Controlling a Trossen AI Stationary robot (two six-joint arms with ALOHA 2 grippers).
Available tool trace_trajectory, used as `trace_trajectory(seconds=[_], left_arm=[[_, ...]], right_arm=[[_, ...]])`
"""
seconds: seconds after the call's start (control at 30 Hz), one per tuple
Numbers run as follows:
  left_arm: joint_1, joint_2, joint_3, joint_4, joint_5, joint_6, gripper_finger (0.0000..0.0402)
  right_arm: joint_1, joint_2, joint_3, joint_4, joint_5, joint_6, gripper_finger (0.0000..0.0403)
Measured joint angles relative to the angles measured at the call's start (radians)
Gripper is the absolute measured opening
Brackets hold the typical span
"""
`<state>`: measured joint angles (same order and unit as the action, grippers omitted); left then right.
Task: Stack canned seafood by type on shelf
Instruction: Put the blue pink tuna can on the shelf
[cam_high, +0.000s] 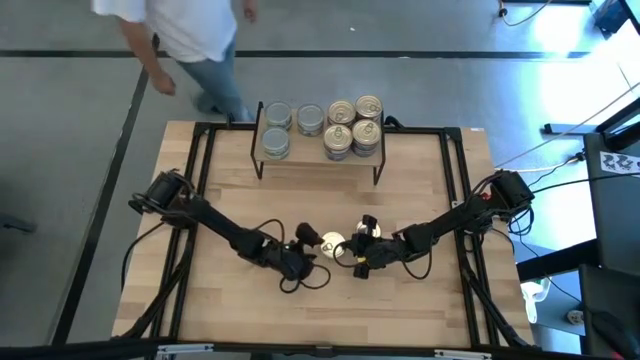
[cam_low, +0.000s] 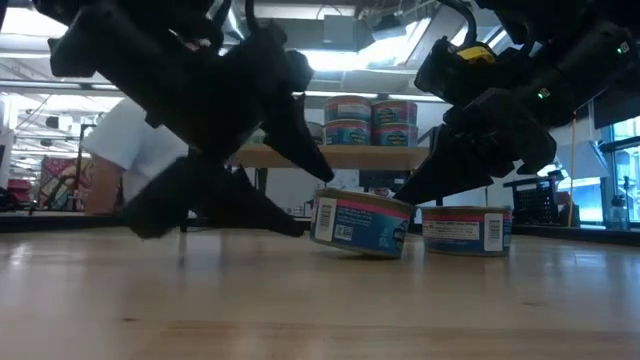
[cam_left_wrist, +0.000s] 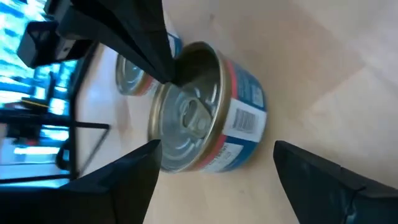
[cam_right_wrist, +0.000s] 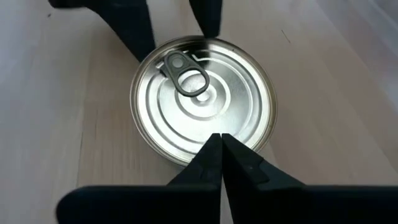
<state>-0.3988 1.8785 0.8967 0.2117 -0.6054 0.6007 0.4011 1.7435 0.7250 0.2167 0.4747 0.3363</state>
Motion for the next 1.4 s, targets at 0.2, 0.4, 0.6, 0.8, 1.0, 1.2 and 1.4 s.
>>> trace_trajectory(seconds=[0.2, 0.4, 0.6, 0.8, 1.0, 1.2, 1.4], left_arm=[[0.013, 0.047, 0.0, 0.019, -0.022, 0.121, 0.0308], [0.027, 0.091, 0.004, 0.146, -0.016, 0.226, 0.0308], [0.05, 0.097, 0.004, 0.182, 0.013, 0.275, 0.0308], [0.073, 0.098, 0.002, 0.207, 0.054, 0.268, 0.0308], [0.101, 0.1, 0.0, 0.24, 0.147, 0.263, 0.03], [0.101, 0.104, 0.01, 0.25, 0.134, 0.216, 0.0208], [0.072, 0.081, 0.017, 0.233, 0.128, 0.09, 0.0176]], right_arm=[[0.0, 0.0, 0.0, -0.001, -0.001, 0.0, 0.0014], [0.0, 0.0, -0.001, 0.006, -0.003, 0.0, 0.0014], [-0.001, 0.0, -0.002, 0.009, 0.002, 0.0, 0.0014], [-0.003, 0.0, -0.002, 0.009, 0.004, -0.001, 0.0014], [-0.003, 0.0, -0.002, 0.009, 0.004, -0.001, 0.0014], [-0.004, 0.002, -0.001, 0.02, 0.008, -0.001, 0.0014], [0.011, -0.041, 0.006, -0.019, 0.011, -0.014, 0.0014]])
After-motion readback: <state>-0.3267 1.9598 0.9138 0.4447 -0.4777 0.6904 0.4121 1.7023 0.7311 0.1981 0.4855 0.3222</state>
